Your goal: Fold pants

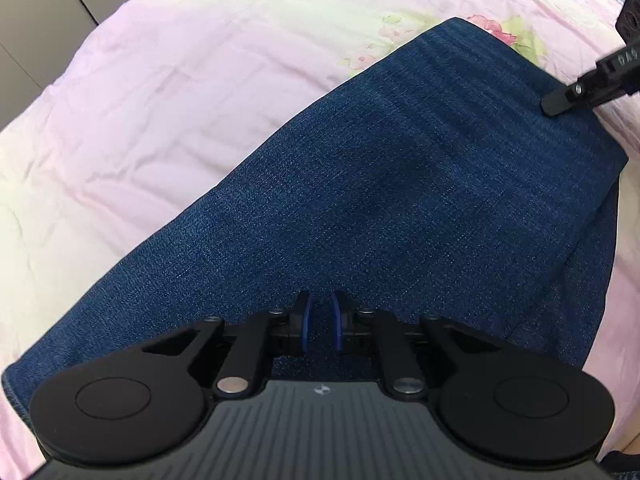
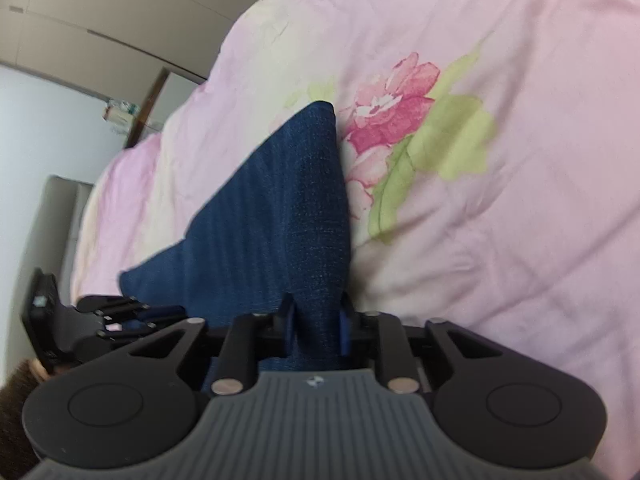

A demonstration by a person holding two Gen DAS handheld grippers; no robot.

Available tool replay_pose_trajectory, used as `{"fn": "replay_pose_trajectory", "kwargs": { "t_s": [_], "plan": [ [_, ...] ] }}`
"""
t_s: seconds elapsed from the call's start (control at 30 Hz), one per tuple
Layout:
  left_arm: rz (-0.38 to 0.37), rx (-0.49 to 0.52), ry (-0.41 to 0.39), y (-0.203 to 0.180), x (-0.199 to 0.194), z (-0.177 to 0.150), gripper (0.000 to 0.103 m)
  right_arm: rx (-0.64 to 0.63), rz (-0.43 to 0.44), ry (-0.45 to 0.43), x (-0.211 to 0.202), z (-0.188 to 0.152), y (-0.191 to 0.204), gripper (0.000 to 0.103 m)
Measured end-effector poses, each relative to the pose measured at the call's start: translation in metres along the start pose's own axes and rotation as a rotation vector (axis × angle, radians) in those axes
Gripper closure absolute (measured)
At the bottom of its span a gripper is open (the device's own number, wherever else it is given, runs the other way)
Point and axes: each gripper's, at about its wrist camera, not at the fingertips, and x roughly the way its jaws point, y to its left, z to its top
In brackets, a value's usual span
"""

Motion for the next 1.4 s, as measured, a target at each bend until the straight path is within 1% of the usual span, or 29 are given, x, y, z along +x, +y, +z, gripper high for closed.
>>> {"fn": "replay_pose_trajectory", "kwargs": {
  "t_s": [0.03, 0.13, 0.2, 0.27, 0.33, 0.43, 0.5, 0.6, 0.67, 0.7, 0.77, 0.83, 0.9, 1.0, 1.03, 1.1, 1.23, 1.33, 1.4],
  "plan": [
    [0.004, 0.020, -0.001, -0.006, -0.004, 0.000, 0.089, 0.024, 0.030, -0.005, -0.005, 0.001, 0.000, 0.095],
    [-0.007, 0.087, 0.012, -0.028, -0.016, 0.002, 0.089, 0.060, 0.101, -0.022, -0.019, 0.003, 0.010, 0.096],
    [0.003, 0.129, 0.017, -0.045, -0.023, 0.000, 0.089, 0.044, 0.107, -0.041, -0.030, 0.006, 0.025, 0.097],
    [0.006, 0.161, 0.017, -0.059, -0.032, 0.002, 0.089, 0.055, 0.127, -0.059, -0.043, 0.010, 0.035, 0.097],
    [-0.005, 0.192, 0.014, -0.073, -0.038, 0.007, 0.089, 0.047, 0.139, -0.075, -0.059, 0.011, 0.045, 0.098],
    [-0.030, 0.266, 0.005, -0.103, -0.043, 0.020, 0.089, 0.009, 0.108, -0.103, -0.093, 0.010, 0.049, 0.098],
    [-0.048, 0.321, -0.006, -0.126, -0.040, 0.030, 0.089, 0.013, 0.083, -0.122, -0.118, 0.012, 0.041, 0.098],
    [-0.101, 0.370, -0.037, -0.160, -0.032, 0.049, 0.090, 0.014, 0.021, -0.144, -0.157, 0.013, 0.024, 0.098],
    [-0.139, 0.408, -0.049, -0.182, -0.023, 0.059, 0.097, 0.015, -0.016, -0.159, -0.179, 0.012, 0.014, 0.098],
    [-0.143, 0.435, -0.045, -0.191, -0.017, 0.062, 0.099, 0.019, -0.029, -0.166, -0.188, 0.012, 0.010, 0.098],
    [-0.128, 0.489, -0.025, -0.203, -0.004, 0.064, 0.101, 0.035, -0.048, -0.172, -0.198, 0.011, 0.005, 0.098],
    [-0.123, 0.484, -0.013, -0.204, 0.000, 0.063, 0.102, 0.038, -0.050, -0.162, -0.199, 0.009, 0.006, 0.097],
    [-0.117, 0.486, -0.026, -0.204, -0.005, 0.066, 0.101, 0.015, -0.050, -0.161, -0.192, 0.009, 0.020, 0.097],
    [-0.136, 0.454, -0.064, -0.193, -0.026, 0.056, 0.089, -0.024, -0.015, -0.168, -0.193, 0.011, 0.050, 0.097],
    [-0.136, 0.433, -0.082, -0.186, -0.035, 0.051, 0.089, -0.042, -0.011, -0.167, -0.192, 0.013, 0.062, 0.097],
    [-0.128, 0.381, -0.112, -0.167, -0.051, 0.040, 0.089, -0.086, -0.018, -0.156, -0.187, 0.014, 0.091, 0.097],
    [-0.085, 0.233, -0.152, -0.116, -0.081, 0.011, 0.089, -0.141, -0.035, -0.131, -0.168, 0.014, 0.144, 0.095],
    [-0.040, 0.101, -0.154, -0.072, -0.089, -0.012, 0.089, -0.186, -0.047, -0.102, -0.146, 0.011, 0.186, 0.093],
    [-0.027, 0.017, -0.145, -0.047, -0.088, -0.032, 0.089, -0.214, -0.055, -0.081, -0.126, 0.008, 0.212, 0.092]
  ]
}}
